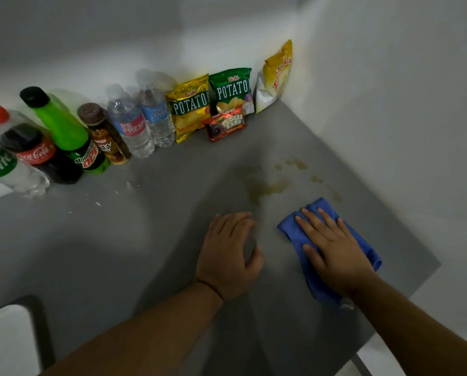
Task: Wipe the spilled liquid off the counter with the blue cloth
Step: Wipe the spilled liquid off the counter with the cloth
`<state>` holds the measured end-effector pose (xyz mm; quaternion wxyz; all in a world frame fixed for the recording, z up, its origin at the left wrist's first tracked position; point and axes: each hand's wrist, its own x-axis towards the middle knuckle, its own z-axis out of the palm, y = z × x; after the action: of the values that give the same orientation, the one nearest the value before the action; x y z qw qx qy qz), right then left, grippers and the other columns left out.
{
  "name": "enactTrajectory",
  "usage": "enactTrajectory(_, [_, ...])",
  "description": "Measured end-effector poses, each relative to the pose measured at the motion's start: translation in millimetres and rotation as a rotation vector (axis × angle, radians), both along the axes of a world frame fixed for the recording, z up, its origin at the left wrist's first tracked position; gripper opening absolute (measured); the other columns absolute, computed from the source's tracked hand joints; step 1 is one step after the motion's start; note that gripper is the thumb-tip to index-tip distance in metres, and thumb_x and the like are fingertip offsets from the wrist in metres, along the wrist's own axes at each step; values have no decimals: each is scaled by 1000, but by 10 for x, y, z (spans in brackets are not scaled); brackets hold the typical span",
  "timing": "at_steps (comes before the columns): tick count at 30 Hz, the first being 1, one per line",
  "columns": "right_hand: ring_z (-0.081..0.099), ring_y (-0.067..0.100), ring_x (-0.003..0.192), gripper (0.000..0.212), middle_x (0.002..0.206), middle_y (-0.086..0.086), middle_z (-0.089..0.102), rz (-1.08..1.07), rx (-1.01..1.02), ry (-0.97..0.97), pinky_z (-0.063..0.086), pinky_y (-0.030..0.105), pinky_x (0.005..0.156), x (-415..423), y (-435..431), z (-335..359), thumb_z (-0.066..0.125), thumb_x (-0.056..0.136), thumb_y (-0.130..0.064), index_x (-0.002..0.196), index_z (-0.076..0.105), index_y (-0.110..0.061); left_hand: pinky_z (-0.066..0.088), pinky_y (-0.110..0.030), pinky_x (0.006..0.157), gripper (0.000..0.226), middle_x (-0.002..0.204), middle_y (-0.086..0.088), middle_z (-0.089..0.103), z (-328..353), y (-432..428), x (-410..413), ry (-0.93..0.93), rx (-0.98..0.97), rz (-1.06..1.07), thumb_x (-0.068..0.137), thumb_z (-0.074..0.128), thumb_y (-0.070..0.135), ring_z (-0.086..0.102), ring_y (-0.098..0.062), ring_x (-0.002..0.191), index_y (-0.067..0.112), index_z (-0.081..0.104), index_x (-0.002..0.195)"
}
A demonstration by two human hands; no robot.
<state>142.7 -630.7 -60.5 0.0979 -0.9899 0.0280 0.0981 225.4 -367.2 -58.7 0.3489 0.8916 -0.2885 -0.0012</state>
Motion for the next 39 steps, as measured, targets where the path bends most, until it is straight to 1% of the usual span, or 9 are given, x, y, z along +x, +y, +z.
enactTrajectory(3, [-6, 22, 160, 62, 173, -9, 1, -208, -18, -21, -4, 49, 129, 316, 272, -22, 17, 106, -52, 165, 8, -34, 35, -53, 117, 41, 136, -4, 62, 25, 111, 192, -36, 54, 14, 84, 67, 31, 57, -29, 127, 14, 65, 121])
enactTrajectory(5, [-7, 27, 160, 64, 173, -6, 1, -236, -26, -31, -3, 51, 128, 409, 495, -38, 17, 107, -52, 166, 9, -30, 39, -53, 114, 43, 136, -7, 63, 33, 192, 336, -65, 67, 14, 83, 69, 29, 58, -31, 127, 11, 65, 122])
enactTrajectory(9, [-10, 21, 160, 64, 173, -12, 0, 61, -18, -26, 1, 50, 129, 211, 598, -83, 13, 106, -58, 165, 6, -36, 40, -51, 115, 46, 134, -9, 64, 30, 312, 599, -117, 121, 16, 82, 67, 29, 60, -33, 123, 9, 65, 123])
enactTrajectory(13, [-4, 13, 160, 59, 172, -19, 5, 247, 41, -6, 2, 46, 128, 111, 223, -26, 22, 109, -56, 164, 7, -42, 33, -48, 121, 51, 138, -6, 61, 2, 427, 756, -118, 225, 28, 84, 65, 35, 55, -30, 128, 12, 62, 129])
enactTrajectory(21, [-6, 24, 160, 61, 174, -7, 3, -168, -33, -46, -2, 50, 128, 719, 536, -62, 20, 108, -49, 166, 10, -31, 32, -51, 122, 61, 148, -7, 53, -42, 420, 748, -121, 289, 49, 87, 59, 44, 46, -29, 140, 14, 54, 140])
enactTrajectory(24, [-8, 25, 160, 64, 173, -9, 2, -14, -20, -42, 0, 51, 129, 668, 668, -61, 16, 107, -54, 166, 10, -31, 31, -56, 122, 63, 150, -8, 52, -36, 417, 748, -152, 316, 77, 85, 59, 46, 45, -30, 142, 12, 57, 138])
enactTrajectory(28, [-2, 15, 160, 60, 173, -15, 8, 236, 24, -19, 6, 48, 129, 413, 355, -3, 22, 108, -55, 165, 13, -37, 27, -60, 122, 66, 154, -6, 49, -33, 407, 753, -143, 374, 98, 86, 56, 51, 40, -30, 145, 13, 55, 140])
enactTrajectory(36, [-7, 22, 160, 62, 174, -6, 3, -121, -27, -27, -5, 48, 128, 1072, 400, -18, 17, 108, -53, 166, 9, -31, 28, -60, 122, 66, 154, -7, 49, -47, 405, 756, -133, 383, 109, 87, 54, 51, 40, -29, 146, 13, 56, 141])
enactTrajectory(39, [-11, 24, 159, 63, 174, -8, -1, -20, -31, -37, -6, 47, 128, 1087, 596, -41, 15, 107, -54, 166, 6, -31, 29, -60, 121, 66, 154, -7, 50, -48, 405, 752, -132, 378, 112, 87, 56, 50, 40, -29, 146, 13, 56, 140])
